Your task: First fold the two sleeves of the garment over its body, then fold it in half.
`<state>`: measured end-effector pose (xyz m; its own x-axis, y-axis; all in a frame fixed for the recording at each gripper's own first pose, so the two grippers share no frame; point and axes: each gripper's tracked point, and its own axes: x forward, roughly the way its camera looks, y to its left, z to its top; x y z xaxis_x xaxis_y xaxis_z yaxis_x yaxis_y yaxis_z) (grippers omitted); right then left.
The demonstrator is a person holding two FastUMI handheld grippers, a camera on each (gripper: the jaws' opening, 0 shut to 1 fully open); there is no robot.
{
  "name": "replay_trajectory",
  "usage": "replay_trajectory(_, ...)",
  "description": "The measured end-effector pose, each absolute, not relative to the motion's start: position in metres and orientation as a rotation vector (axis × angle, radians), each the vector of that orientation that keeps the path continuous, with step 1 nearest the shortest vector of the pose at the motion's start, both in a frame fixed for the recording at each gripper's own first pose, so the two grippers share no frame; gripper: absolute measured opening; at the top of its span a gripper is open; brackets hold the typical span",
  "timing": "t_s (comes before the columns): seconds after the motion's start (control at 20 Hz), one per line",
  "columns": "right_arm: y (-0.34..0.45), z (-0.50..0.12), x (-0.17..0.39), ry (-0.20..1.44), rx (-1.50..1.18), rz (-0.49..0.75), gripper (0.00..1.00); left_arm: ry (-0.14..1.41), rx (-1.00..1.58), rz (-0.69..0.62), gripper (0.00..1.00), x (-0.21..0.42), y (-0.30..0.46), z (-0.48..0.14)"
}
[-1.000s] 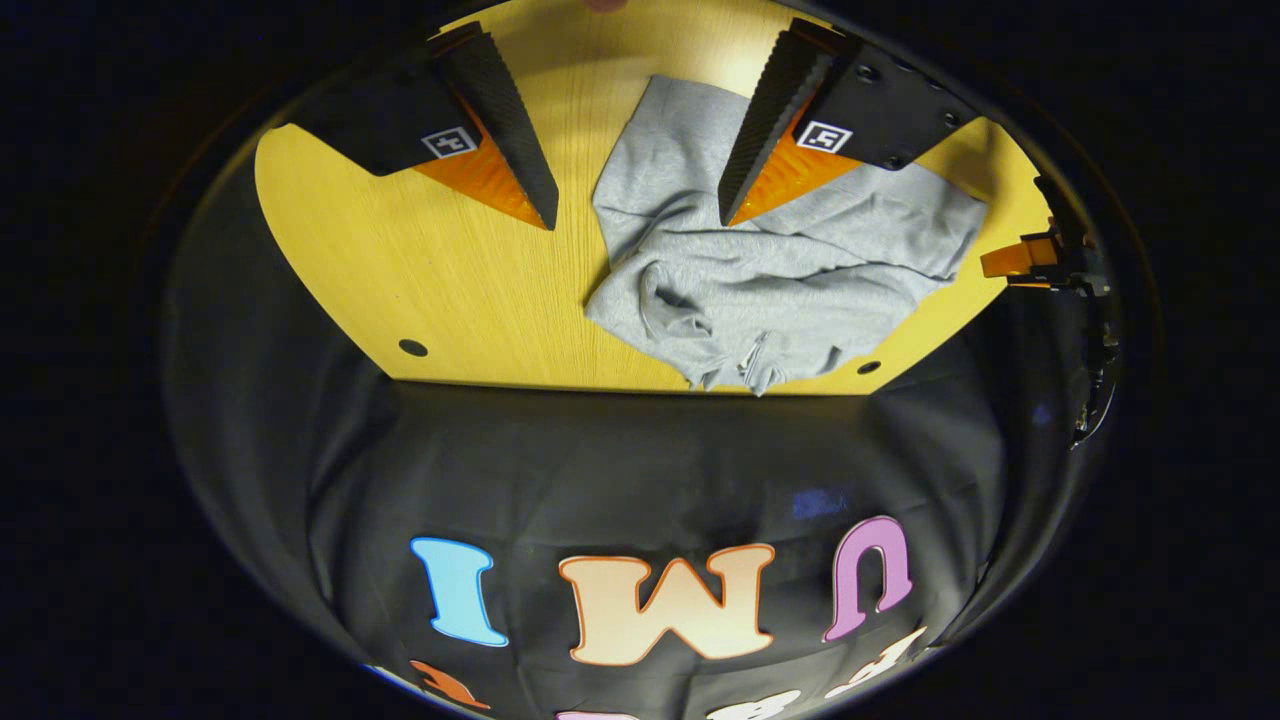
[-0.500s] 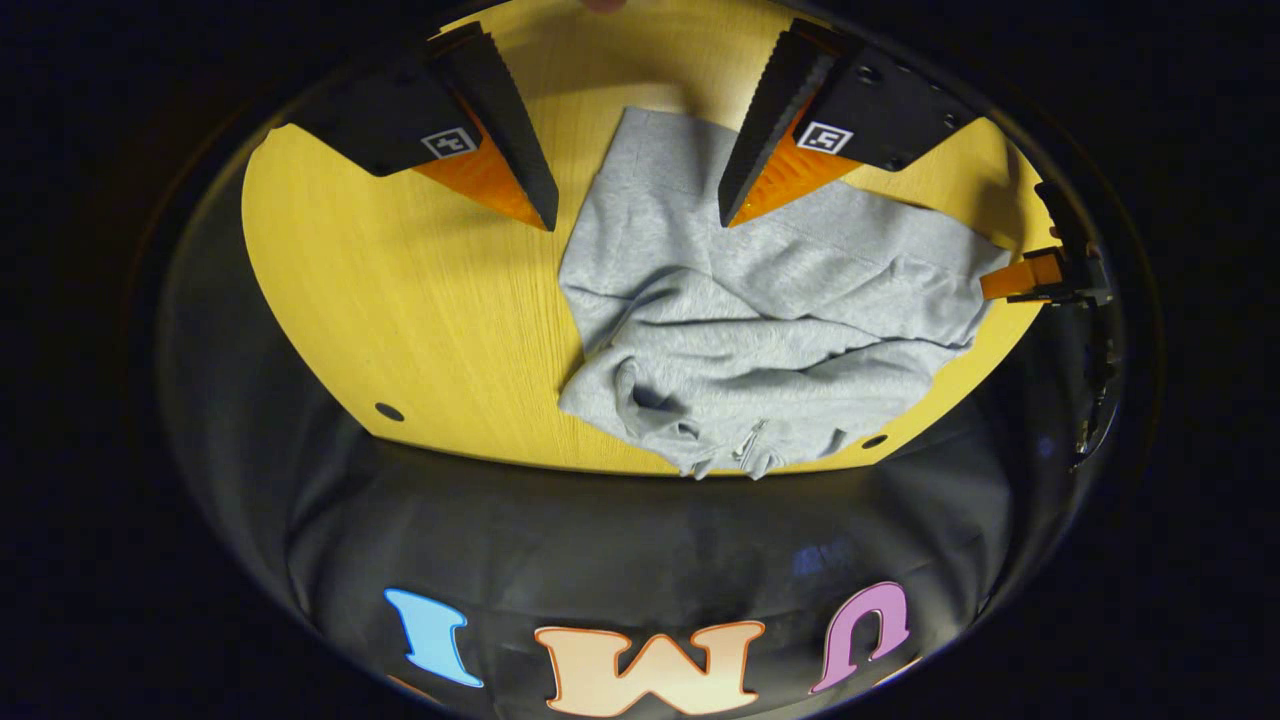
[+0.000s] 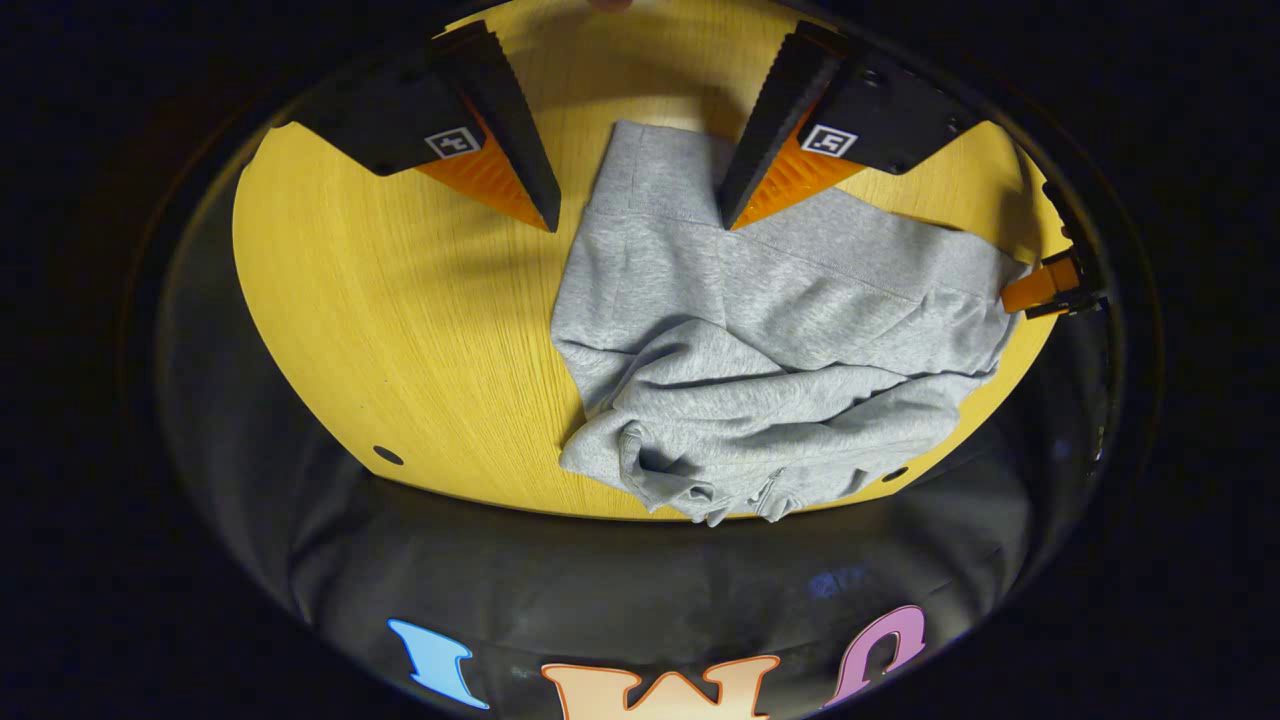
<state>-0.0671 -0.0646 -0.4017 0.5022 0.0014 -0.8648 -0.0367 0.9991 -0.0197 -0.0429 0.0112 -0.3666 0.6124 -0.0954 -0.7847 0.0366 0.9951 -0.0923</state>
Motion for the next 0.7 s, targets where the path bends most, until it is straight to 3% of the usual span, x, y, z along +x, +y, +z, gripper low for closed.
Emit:
replay_trajectory(0.15, -0.063, -0.404, -0.068, 1.063, 0.001, 0.024, 0.98, 0.906, -0.068, -0.074, 0.96, -0.043, 0.009, -0.367)
replay_trajectory(0.25, -0.059, -0.404, -0.068, 1.067, 0.000, 0.041, 0.94, 0.898, -0.071, -0.093, 0.90, -0.041, 0.004, -0.367)
replay_trajectory(0.3, -0.058, -0.405, -0.069, 1.072, -0.003, 0.047, 0.92, 0.897, -0.067, -0.109, 0.82, -0.041, 0.001, -0.367)
replay_trajectory(0.35, -0.058, -0.406, -0.068, 1.073, -0.005, 0.048, 0.81, 0.899, -0.063, -0.117, 0.77, -0.041, 0.001, -0.367)
replay_trajectory(0.4, -0.053, -0.405, -0.070, 1.081, 0.010, 0.058, 0.81, 0.900, -0.061, -0.127, 0.70, -0.040, -0.001, -0.367)
replay_trajectory(0.45, -0.054, -0.404, -0.070, 1.076, 0.011, 0.057, 0.65, 0.901, -0.061, -0.137, 0.70, -0.039, -0.002, -0.367)
replay_trajectory(0.55, -0.047, -0.402, -0.071, 1.084, 0.026, 0.085, 0.51, 0.902, -0.066, -0.158, 0.63, -0.038, -0.006, -0.366)
replay_trajectory(0.6, -0.046, -0.405, -0.070, 1.078, 0.032, 0.079, 0.42, 0.905, -0.067, -0.164, 0.53, -0.038, -0.008, -0.367)
replay_trajectory(0.65, -0.043, -0.403, -0.071, 1.084, 0.041, 0.097, 0.32, 0.903, -0.071, -0.176, 0.52, -0.037, -0.012, -0.367)
replay_trajectory(0.7, -0.044, -0.402, -0.071, 1.080, 0.048, 0.089, 0.25, 0.898, -0.087, -0.188, 0.39, -0.037, -0.017, -0.366)
